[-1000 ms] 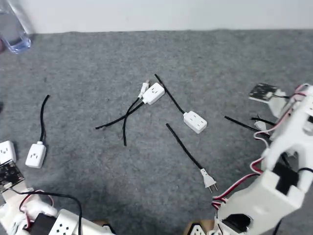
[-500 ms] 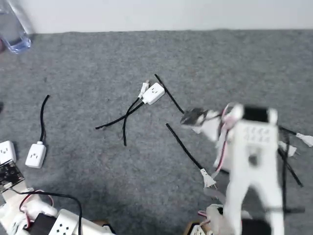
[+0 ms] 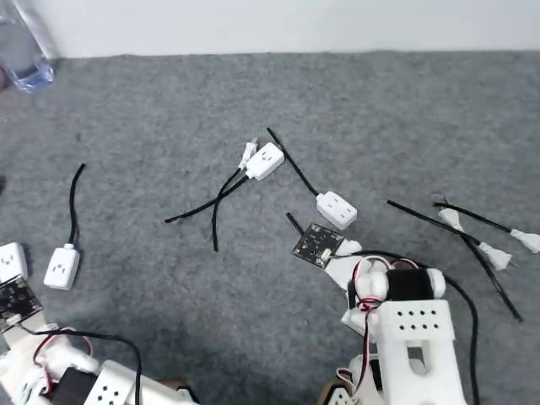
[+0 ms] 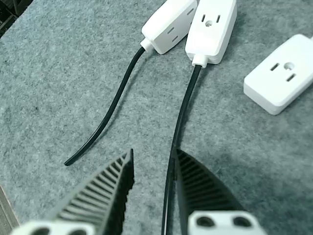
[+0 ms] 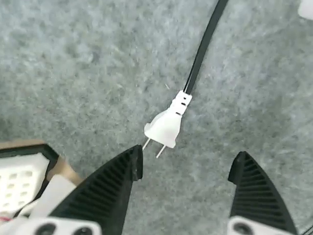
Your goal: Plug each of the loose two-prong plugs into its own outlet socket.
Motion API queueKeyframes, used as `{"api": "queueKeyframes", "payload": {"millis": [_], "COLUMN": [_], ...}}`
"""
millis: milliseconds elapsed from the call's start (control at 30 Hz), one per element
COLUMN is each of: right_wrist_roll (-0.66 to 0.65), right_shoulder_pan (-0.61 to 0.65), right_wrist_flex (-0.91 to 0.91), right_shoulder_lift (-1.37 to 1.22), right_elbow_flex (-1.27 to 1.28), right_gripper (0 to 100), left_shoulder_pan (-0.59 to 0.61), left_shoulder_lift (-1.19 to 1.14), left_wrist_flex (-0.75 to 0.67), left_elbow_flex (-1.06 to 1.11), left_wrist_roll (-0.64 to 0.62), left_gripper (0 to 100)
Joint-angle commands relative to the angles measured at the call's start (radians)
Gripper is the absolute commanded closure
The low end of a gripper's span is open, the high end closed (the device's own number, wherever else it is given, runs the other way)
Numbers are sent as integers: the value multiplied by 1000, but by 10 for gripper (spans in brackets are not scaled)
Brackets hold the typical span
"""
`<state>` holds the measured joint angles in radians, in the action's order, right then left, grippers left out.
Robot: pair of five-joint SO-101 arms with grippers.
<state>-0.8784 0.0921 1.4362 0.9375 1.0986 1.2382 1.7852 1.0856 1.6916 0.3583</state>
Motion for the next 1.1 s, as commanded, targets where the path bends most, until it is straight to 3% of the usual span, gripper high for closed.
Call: {"api": "queueKeyframes", "payload": {"millis": [0,467,867,933,1067], "right_wrist_roll": [78,212,203,172,147], "right_shoulder_pan": [1,1,2,2,1], "right_wrist_flex": [-99,-418,-455,-453,-447], "right_shoulder_lift": [12,12,12,12,12], "right_elbow_flex": [38,265,313,316,318], "right_gripper": [724,724,728,772,974], "left_shoulder_pan": [0,0,2,2,2], "left_shoulder_lift": [-6,-6,-6,-6,-6], "left_wrist_flex": [8,8,8,8,8], "left_elbow_flex": [-7,-7,-7,-7,-7], "left_wrist_roll": [5,5,5,5,5], "left_gripper": [878,878,878,878,878]}}
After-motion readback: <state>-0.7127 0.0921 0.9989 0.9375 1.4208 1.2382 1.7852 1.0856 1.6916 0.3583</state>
